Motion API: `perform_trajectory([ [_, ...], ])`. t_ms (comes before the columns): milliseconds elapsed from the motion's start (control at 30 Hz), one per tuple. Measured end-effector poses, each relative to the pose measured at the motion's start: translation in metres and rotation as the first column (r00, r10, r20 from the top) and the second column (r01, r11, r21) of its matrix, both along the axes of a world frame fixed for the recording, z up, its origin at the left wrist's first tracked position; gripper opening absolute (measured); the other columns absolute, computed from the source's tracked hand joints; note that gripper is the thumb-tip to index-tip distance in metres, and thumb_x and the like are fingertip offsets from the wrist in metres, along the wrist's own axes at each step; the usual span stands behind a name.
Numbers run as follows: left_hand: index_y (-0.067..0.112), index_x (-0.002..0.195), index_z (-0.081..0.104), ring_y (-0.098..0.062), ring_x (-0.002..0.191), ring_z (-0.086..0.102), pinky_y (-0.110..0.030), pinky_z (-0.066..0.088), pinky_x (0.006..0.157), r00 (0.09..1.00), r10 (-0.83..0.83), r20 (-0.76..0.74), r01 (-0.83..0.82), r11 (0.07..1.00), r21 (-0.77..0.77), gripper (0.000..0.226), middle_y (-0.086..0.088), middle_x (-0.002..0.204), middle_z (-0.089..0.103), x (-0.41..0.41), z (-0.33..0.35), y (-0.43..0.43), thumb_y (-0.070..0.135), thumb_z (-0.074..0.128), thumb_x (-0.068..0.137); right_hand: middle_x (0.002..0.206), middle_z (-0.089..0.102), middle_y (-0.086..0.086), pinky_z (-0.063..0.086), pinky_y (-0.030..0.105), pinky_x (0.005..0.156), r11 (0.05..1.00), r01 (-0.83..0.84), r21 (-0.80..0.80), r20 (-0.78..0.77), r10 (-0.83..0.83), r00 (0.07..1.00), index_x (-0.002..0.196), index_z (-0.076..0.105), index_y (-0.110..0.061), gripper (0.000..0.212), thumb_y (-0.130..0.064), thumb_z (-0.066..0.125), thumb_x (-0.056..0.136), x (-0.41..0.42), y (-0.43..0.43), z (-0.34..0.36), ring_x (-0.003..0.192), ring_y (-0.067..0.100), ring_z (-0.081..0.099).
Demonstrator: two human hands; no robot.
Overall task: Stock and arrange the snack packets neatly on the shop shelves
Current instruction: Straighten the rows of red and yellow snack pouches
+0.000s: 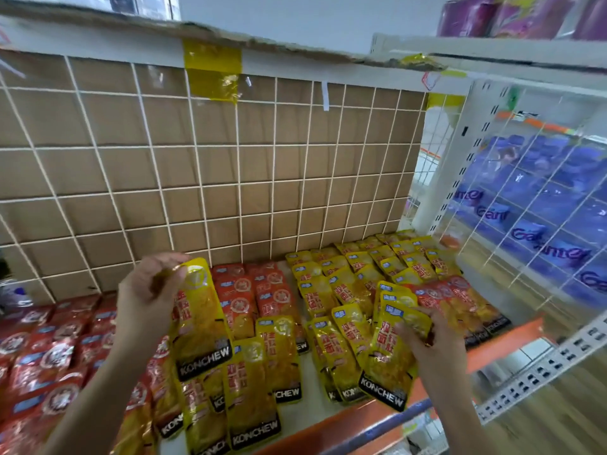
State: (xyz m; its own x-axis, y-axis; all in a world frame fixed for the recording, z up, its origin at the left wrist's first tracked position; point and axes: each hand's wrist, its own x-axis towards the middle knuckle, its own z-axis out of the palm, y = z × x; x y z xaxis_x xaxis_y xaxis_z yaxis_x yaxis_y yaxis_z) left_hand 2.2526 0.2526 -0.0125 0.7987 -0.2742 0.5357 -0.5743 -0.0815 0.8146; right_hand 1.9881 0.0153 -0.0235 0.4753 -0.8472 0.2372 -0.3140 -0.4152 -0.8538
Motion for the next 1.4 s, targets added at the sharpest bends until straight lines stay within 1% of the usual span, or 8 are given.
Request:
perform_trajectory([
  [233, 0.052, 0.087, 0.061, 0.010, 0.082, 0.058, -0.005, 0.041, 0.073, 0.991, -0.133, -0.003, 0.131, 0.976, 0.172, 0.036, 0.028, 0.092, 0.064, -0.045, -0.009, -0.060, 0.018, 0.054, 0.078, 0.064, 0.054, 0.015, 0.029, 0.026, 0.048, 1.000, -0.003, 0.016, -0.046, 0.004, 0.999, 0.095, 0.056, -0.011, 0.025, -0.026, 0.069, 0.081, -0.017, -0.061, -0.008, 0.054, 0.021, 0.042],
  [467, 0.042, 0.074, 0.068, 0.008, 0.083, 0.061, -0.007, 0.043, 0.073, 0.978, -0.188, -0.092, 0.204, 0.953, 0.225, 0.043, 0.024, 0.084, 0.068, -0.078, -0.032, -0.129, 0.002, 0.058, 0.087, 0.083, 0.058, 0.028, 0.035, 0.035, 0.060, 0.997, -0.073, 0.041, -0.056, 0.075, 0.996, 0.094, 0.056, -0.011, 0.023, -0.024, 0.069, 0.081, -0.025, -0.118, -0.018, 0.069, 0.034, 0.050],
  [600, 0.034, 0.079, 0.062, 0.014, 0.089, 0.058, -0.003, 0.040, 0.072, 0.979, -0.163, -0.126, 0.191, 0.946, 0.262, 0.041, 0.018, 0.090, 0.065, -0.100, -0.040, -0.167, -0.004, 0.053, 0.091, 0.097, 0.064, 0.006, 0.045, 0.040, 0.080, 0.988, -0.141, 0.068, -0.058, 0.145, 0.988, 0.108, 0.059, -0.018, 0.032, -0.028, 0.069, 0.080, -0.020, -0.140, -0.026, 0.091, 0.028, 0.056],
  [800, 0.034, 0.103, 0.058, 0.006, 0.092, 0.049, -0.004, 0.036, 0.072, 0.972, -0.187, -0.142, 0.234, 0.801, 0.551, 0.022, 0.013, 0.106, 0.051, -0.115, -0.048, -0.198, 0.025, 0.068, 0.085, 0.088, 0.056, 0.013, 0.036, 0.020, 0.063, 0.963, -0.267, 0.048, -0.095, 0.270, 0.958, 0.105, 0.058, -0.013, 0.031, -0.026, 0.070, 0.080, -0.006, -0.147, -0.028, 0.081, 0.021, 0.047],
  [933, 0.031, 0.142, 0.034, -0.014, 0.136, 0.022, -0.028, 0.019, 0.110, 0.975, -0.180, -0.126, 0.203, 0.509, 0.837, 0.085, 0.012, 0.143, 0.030, -0.121, -0.049, -0.203, 0.077, 0.044, 0.071, 0.085, 0.061, 0.005, 0.037, 0.013, 0.062, 0.919, -0.382, 0.100, -0.053, 0.389, 0.920, 0.101, 0.058, -0.031, 0.027, -0.028, 0.071, 0.078, 0.007, -0.136, -0.024, 0.084, 0.030, 0.057],
  [1033, 0.037, 0.147, 0.017, -0.009, 0.142, 0.002, -0.034, 0.002, 0.115, 0.981, -0.172, -0.088, 0.161, 0.478, 0.863, 0.123, 0.019, 0.151, 0.015, -0.128, -0.052, -0.199, 0.098, -0.005, 0.043, 0.085, 0.064, 0.005, 0.044, 0.024, 0.065, 0.893, -0.439, 0.100, -0.129, 0.449, 0.884, 0.111, 0.055, -0.033, 0.031, -0.036, 0.066, 0.082, 0.015, -0.125, -0.019, 0.086, 0.027, 0.060],
  [1167, 0.043, 0.145, 0.004, 0.002, 0.135, -0.013, -0.028, -0.009, 0.111, 0.978, -0.200, -0.057, 0.147, 0.472, 0.869, 0.117, 0.027, 0.146, -0.003, -0.133, -0.054, -0.187, 0.095, -0.016, 0.043, 0.093, 0.054, -0.017, 0.038, 0.018, 0.077, 0.865, -0.487, -0.122, -0.258, 0.446, 0.857, 0.119, 0.054, -0.028, 0.040, -0.043, 0.062, 0.083, 0.026, -0.122, -0.034, 0.088, 0.000, 0.049],
  [1400, 0.033, 0.149, 0.009, 0.003, 0.135, -0.017, -0.030, -0.014, 0.110, 0.984, -0.175, -0.027, 0.107, 0.469, 0.877, 0.119, 0.020, 0.152, -0.003, -0.142, -0.063, -0.185, 0.091, -0.022, 0.049, 0.088, 0.058, -0.007, 0.048, 0.024, 0.069, 0.760, -0.421, -0.495, -0.308, 0.300, 0.903, 0.098, 0.067, -0.021, 0.044, -0.052, 0.043, 0.079, 0.041, -0.117, -0.059, 0.080, 0.013, 0.058],
])
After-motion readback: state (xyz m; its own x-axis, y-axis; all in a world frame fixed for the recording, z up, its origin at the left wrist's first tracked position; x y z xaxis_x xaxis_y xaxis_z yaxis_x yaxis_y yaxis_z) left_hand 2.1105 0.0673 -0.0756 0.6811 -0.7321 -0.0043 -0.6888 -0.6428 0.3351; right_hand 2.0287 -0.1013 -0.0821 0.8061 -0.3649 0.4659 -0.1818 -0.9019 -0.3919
